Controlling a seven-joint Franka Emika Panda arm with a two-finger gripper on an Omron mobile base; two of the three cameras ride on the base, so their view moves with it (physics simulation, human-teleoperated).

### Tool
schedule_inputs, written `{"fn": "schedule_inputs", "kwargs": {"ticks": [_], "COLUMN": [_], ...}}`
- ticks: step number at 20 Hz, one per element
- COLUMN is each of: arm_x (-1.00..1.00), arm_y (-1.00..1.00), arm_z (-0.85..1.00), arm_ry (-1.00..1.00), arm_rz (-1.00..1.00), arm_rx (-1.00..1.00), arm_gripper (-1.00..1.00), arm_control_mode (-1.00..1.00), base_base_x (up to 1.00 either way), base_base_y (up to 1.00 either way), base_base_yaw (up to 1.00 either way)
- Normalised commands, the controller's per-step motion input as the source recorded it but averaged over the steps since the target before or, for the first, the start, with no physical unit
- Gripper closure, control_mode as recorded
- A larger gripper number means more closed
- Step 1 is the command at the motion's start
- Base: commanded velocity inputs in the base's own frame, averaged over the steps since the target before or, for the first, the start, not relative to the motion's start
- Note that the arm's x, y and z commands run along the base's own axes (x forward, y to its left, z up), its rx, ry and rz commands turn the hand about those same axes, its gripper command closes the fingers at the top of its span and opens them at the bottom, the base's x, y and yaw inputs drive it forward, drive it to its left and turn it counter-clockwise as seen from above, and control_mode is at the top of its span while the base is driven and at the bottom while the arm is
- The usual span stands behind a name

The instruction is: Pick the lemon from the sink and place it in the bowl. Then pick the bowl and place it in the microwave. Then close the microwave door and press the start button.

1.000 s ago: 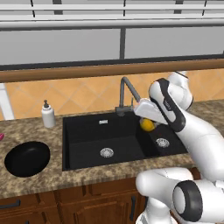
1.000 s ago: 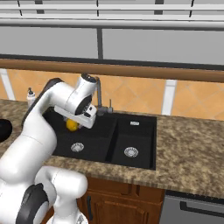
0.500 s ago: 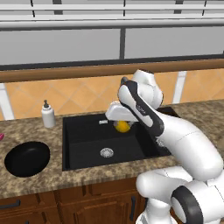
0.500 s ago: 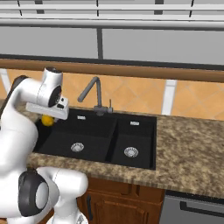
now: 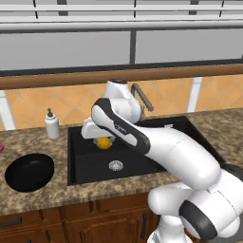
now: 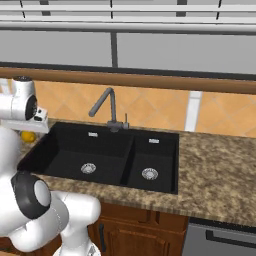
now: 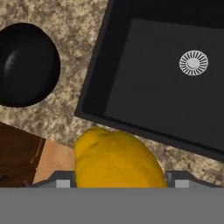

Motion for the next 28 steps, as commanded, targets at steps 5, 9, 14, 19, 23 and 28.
{"fn": "schedule_inputs", "kwargs": {"ticks": [5,9,14,19,23,28], "arm_x": [0.24,0.22,0.21,0.23,0.30,0.21], "arm_y": [1.00,1.00,0.88,0.76,0.69,0.65], "arm_z": [-0.01,-0.15,-0.21,-0.23,-0.28,-0.25], "arm_ry": [0.04,0.01,0.00,0.00,0.00,0.00], "arm_rz": [0.00,0.00,0.00,0.00,0.00,0.00], "arm_rx": [0.00,-0.06,-0.05,-0.03,0.00,-0.02], "arm_gripper": [1.00,1.00,1.00,1.00,1.00,1.00], "arm_control_mode": [-1.00,-1.00,-1.00,-1.00,-1.00,-1.00], "base_base_x": [0.00,0.00,0.00,0.00,0.00,0.00], "base_base_y": [0.00,0.00,0.00,0.00,0.00,0.00], "base_base_yaw": [0.00,0.00,0.00,0.00,0.00,0.00]}}
